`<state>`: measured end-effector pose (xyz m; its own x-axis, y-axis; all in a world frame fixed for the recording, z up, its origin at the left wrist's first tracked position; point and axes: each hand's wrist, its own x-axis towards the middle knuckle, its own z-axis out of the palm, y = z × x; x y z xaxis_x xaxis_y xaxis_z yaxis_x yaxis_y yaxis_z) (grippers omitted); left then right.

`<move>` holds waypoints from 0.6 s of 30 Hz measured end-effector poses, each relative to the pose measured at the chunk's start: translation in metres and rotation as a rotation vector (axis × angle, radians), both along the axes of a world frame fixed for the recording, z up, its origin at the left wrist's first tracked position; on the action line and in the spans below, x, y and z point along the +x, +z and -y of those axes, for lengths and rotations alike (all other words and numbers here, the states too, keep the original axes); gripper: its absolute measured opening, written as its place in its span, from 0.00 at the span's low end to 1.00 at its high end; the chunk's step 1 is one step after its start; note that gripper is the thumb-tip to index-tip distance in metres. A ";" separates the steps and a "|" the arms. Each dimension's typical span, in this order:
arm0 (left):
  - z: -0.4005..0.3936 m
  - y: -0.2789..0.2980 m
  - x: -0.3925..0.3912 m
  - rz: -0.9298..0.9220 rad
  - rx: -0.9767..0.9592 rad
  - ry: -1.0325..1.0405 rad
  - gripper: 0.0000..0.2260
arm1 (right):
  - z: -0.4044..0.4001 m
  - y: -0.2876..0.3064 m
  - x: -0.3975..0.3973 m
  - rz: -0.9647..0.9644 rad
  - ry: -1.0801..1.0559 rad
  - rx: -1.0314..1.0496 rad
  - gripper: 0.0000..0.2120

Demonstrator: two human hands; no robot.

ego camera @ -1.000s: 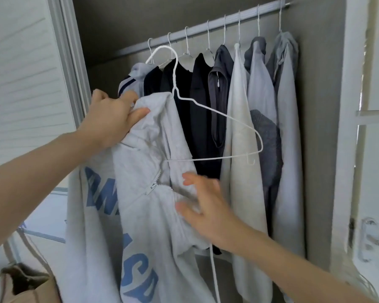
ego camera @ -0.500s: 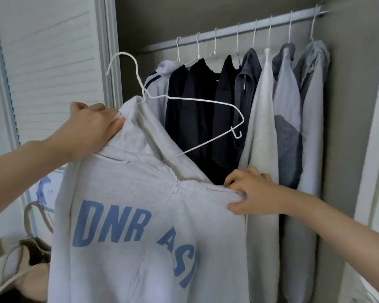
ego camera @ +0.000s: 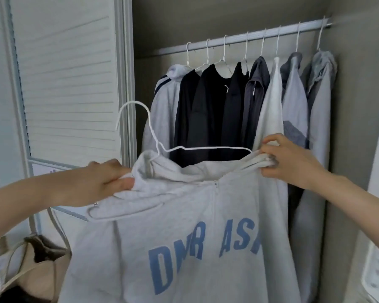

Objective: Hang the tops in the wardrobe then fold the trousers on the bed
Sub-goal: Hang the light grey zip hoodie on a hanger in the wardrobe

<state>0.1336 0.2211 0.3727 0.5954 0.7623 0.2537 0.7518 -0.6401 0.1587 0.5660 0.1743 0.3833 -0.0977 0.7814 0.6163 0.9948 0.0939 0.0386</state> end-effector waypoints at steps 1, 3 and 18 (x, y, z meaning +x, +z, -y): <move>0.004 -0.003 0.003 -0.016 -0.015 -0.007 0.33 | 0.002 0.003 -0.001 0.046 -0.016 0.030 0.12; 0.005 -0.006 0.007 -0.017 -0.031 -0.023 0.36 | 0.006 0.009 -0.009 0.104 0.023 0.129 0.13; 0.006 0.022 0.006 0.001 0.009 -0.005 0.32 | -0.005 0.090 -0.040 0.150 0.300 0.058 0.11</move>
<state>0.1394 0.2153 0.3949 0.5989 0.7571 0.2609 0.7486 -0.6451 0.1532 0.5264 0.1788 0.4732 -0.4111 0.6678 0.6205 0.9060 0.3748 0.1968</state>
